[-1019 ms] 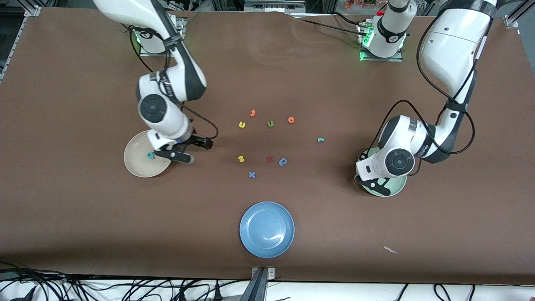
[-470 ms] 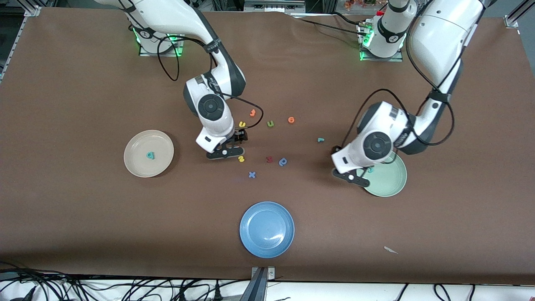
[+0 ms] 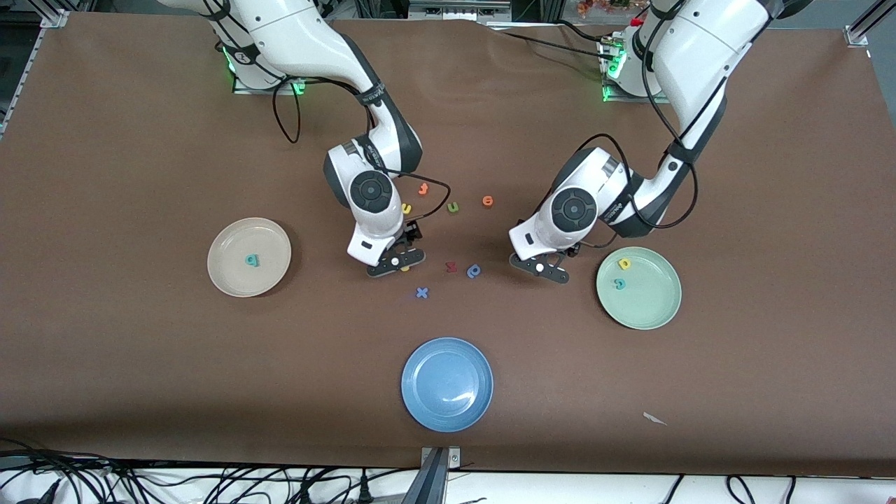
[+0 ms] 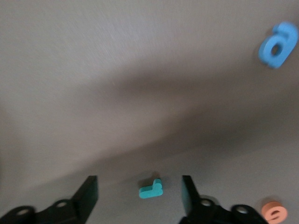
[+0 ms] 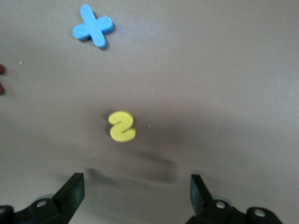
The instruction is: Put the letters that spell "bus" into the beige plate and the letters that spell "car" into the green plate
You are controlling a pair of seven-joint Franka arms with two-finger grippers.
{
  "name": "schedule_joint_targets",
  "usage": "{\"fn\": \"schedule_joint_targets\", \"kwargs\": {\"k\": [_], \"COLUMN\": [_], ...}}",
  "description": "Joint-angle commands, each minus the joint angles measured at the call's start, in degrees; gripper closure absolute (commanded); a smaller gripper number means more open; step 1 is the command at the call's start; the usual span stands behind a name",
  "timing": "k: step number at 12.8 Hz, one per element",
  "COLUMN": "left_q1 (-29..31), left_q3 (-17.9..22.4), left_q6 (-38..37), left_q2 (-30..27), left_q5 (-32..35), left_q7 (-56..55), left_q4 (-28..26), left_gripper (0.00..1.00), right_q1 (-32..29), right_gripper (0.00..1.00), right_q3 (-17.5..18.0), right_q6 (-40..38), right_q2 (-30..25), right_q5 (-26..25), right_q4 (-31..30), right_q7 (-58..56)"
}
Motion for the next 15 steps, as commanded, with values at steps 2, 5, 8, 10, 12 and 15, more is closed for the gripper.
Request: {"fn": "schedule_joint_targets", "kwargs": {"k": [2,5,8,10,12,15], "left_q1": [1.2,0.5,0.6,0.5,0.4,0.4], "left_q3": [-0.1,-0.4,-0.3,-0.4,-0.4,-0.4], "left_q6": [7.0,6.7,7.0,7.0,7.0,7.3], "left_q2": [-3.5,-4.0,-3.9,-3.9,-3.9,-3.6], "left_q5": [-0.3,-0.3,-0.3,-0.3,-0.4,-0.4], "left_q7": [-0.5,-1.8,-1.8,-1.8,-1.8,-1.9], "left_q4": [-8.1,-8.5,-10.0,-9.8,-9.3,-8.6], "left_gripper": [0.34,0.35,0.45,0.59,0.70,0.72], "right_q1": [-0.1,-0.3,-0.7,-0.8,-0.8,-0.8], "right_gripper": [0.04,0.17,0.25,0.30,0.35,0.42], "right_q3": [-0.2,-0.2,-0.2,-0.2,-0.2,-0.2], "right_q6": [-0.3,0.8,1.7,1.7,1.7,1.7], "right_q2": [3.3,3.6,4.2,4.2,4.2,5.0], "right_q5": [0.3,0.4,2.6,5.8,6.3,6.4], "right_q4": [4.9,5.0,5.0,5.0,5.6,6.4], "right_q7": [-2.0,-2.6,-3.2,-4.7,-4.8,-4.7]}}
